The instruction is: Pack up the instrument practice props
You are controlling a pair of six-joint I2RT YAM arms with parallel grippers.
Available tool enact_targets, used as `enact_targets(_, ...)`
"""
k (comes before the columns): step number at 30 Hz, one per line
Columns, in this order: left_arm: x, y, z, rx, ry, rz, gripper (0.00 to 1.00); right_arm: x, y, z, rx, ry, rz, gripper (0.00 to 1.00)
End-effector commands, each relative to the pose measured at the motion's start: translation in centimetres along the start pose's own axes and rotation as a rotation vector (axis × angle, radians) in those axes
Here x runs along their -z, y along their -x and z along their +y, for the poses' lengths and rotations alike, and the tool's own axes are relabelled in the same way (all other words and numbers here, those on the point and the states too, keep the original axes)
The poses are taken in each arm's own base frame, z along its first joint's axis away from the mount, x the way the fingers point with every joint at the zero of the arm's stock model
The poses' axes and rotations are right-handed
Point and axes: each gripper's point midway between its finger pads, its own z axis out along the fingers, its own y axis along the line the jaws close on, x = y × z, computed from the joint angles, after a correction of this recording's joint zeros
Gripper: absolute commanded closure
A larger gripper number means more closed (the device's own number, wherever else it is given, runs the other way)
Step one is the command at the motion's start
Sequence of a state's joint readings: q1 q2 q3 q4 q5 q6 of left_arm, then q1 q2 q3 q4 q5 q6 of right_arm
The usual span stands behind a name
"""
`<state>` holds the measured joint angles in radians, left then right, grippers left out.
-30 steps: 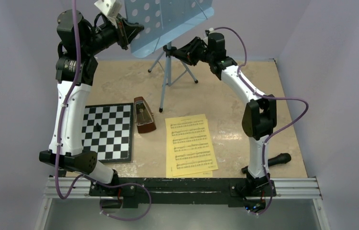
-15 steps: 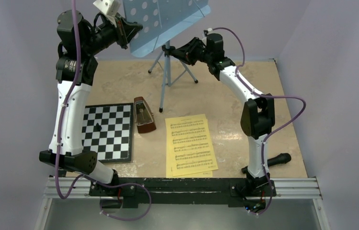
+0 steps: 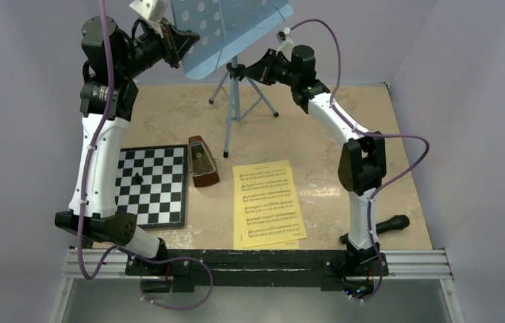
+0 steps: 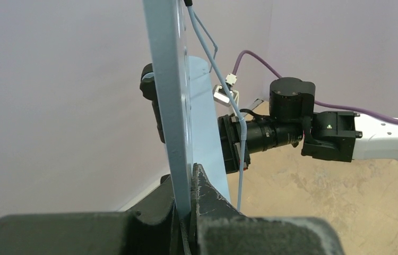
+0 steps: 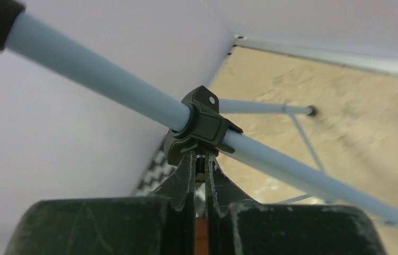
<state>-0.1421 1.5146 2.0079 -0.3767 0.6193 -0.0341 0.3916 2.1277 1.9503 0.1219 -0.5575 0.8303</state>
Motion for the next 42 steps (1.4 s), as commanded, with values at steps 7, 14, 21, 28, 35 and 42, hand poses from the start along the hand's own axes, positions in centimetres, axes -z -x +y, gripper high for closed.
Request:
enact_targets(7, -0.7, -1.8, 1.9, -0.029, 0.033, 0.023, 1.0, 3.1, -1.5, 5.6, 0.98, 0.192, -0.046, 0.71)
enact_targets(14, -1.0, -2.0, 2.3, -0.027, 0.037, 0.026, 1.0, 3.4, -2.1, 5.9, 1.355, 0.199, -0.134, 0.42)
enact_targets(21, -1.0, -1.9, 1.9, 0.007, 0.005, 0.021, 1.0, 6.9, 0.3, 4.6, 0.726, 0.088, -0.09, 0.34)
enact_targets(28, -1.2, -2.2, 1.6, 0.011, -0.034, 0.025, 1.0, 5.7, 0.6, 4.4, 0.011, 0.148, -0.021, 0.34)
enact_targets(35, -1.4, -2.7, 1.8, 0.005, -0.04, 0.046, 1.0, 3.3, 1.4, 5.1, -0.129, 0.163, -0.016, 0.32)
enact_targets(42, -1.3, -2.5, 2.0, -0.021, -0.034, 0.056, 1.0, 1.3, 1.0, 3.6, -0.117, 0.115, -0.034, 0.39)
